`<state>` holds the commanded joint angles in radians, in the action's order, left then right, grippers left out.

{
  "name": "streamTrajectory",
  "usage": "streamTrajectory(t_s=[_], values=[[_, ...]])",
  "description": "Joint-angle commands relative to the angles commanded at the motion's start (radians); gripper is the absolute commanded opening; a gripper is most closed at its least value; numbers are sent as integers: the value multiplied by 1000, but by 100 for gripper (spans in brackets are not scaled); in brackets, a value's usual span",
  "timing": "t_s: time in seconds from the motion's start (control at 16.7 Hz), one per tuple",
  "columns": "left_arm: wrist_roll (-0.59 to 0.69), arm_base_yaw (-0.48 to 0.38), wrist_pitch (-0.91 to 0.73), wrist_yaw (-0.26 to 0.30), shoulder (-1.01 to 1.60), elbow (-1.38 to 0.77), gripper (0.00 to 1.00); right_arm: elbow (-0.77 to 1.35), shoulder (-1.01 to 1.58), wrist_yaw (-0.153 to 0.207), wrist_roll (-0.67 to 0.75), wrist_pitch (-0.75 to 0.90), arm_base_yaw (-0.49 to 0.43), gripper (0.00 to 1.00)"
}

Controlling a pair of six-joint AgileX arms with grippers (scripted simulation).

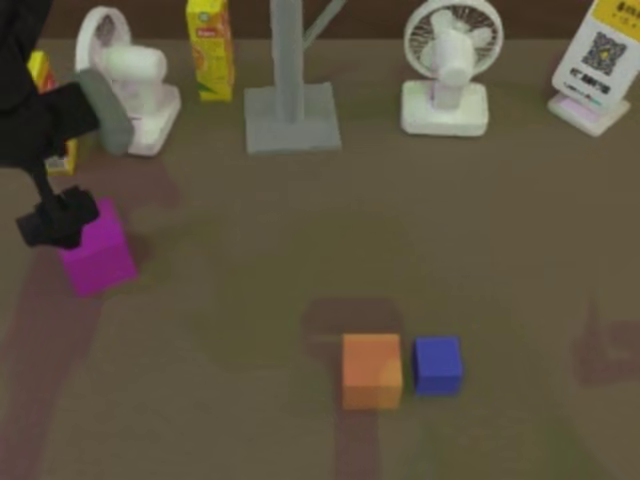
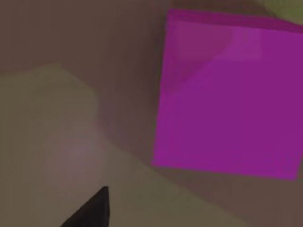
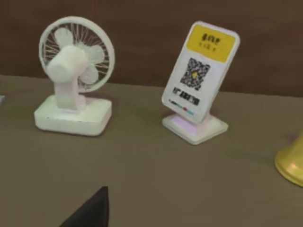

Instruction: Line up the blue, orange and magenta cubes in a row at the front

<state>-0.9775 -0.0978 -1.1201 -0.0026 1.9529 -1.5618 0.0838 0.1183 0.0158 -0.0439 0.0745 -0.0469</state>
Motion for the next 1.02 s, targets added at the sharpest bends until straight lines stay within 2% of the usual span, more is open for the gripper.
streamTrajectory(t_s=[0.24,0.6,0.78,1.02], values=[[-53,-7,-52,4,103,-98,100,-82,-115,-15,43,-72,36,100],[-55,-2,-49,4,106,-96,100,-84,-118,-16,44,-74,37,100],[-57,-5,21,5,131,-47,100,-84,-118,-16,44,-74,37,100],[-57,-5,199,5,189,60,100,-84,-118,-16,44,-74,37,100]])
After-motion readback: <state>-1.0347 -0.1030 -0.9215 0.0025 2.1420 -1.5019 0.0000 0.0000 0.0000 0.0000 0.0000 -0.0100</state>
